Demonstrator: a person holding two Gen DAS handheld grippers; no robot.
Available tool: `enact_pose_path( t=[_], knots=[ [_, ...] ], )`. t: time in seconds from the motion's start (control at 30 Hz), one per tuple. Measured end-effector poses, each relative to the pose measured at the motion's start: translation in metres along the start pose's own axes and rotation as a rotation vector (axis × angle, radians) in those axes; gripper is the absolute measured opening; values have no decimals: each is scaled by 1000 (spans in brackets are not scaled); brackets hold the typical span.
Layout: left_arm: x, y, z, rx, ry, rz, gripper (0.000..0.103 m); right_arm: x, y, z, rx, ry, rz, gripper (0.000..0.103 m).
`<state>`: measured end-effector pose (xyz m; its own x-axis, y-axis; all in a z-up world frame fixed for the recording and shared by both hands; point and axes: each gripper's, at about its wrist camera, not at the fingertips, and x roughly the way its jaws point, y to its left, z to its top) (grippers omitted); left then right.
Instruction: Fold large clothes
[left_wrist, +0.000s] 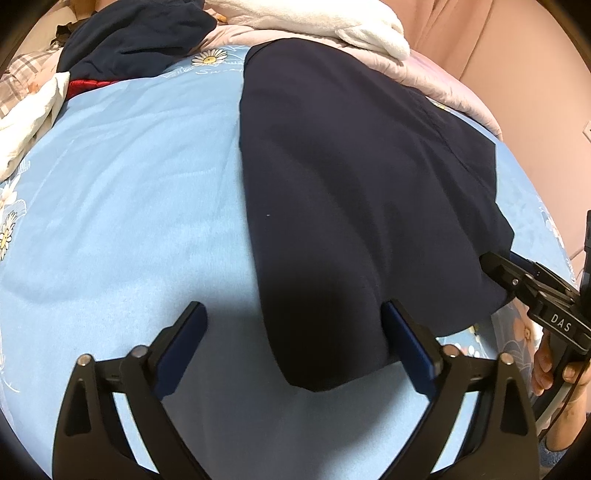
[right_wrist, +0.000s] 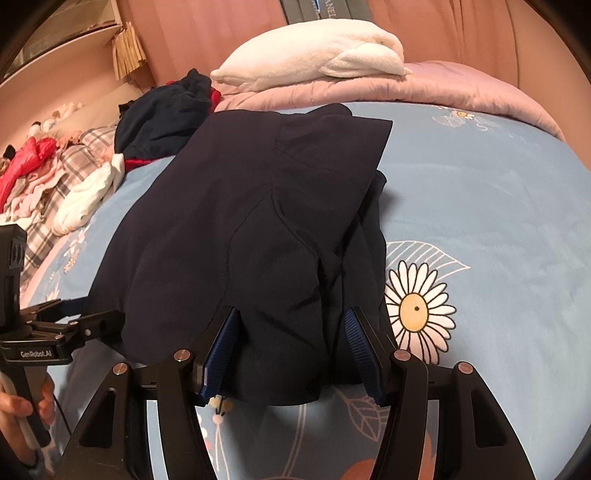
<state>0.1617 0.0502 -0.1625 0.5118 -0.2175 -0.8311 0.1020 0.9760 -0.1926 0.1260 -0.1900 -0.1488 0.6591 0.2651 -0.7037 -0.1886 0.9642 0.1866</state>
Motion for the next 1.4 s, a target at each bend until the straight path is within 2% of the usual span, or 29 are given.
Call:
enact_pose_path(
  t=[0.17, 0.43, 0.63, 0.7, 0.83, 0.93, 1.03, 1.17, 1.4],
  knots=[
    [-3, 1, 0, -19, 4, -4, 100, 2, 0, 0, 3, 5, -2, 59],
    [-34, -13, -16, -7, -8, 22, 98, -23, 0, -8, 15, 8, -46, 60],
    [-74, -27, -28, 13, -34, 24, 99, -61, 6, -14, 12, -12, -73, 68],
    [-88, -31, -31, 20, -39, 43, 99, -74, 10, -15, 9, -23, -73, 76],
    [-112, -41, -40, 45, -72, 86, 102, -97, 18, -19, 7, -52, -63, 83],
    [-128, -44, -41, 41, -93, 111, 102, -110, 26, -22, -17, -66, -63, 94],
    [-146, -49, -43, 55, -128, 153, 102, -121, 34, -25, -31, -81, -77, 95],
    [-170, -54, -46, 41, -157, 113, 103, -135, 44, -26, -41, -102, -91, 102],
    [-190, -64, -53, 36, -173, 123, 103, -159, 54, -25, -31, -153, -103, 102]
  ],
)
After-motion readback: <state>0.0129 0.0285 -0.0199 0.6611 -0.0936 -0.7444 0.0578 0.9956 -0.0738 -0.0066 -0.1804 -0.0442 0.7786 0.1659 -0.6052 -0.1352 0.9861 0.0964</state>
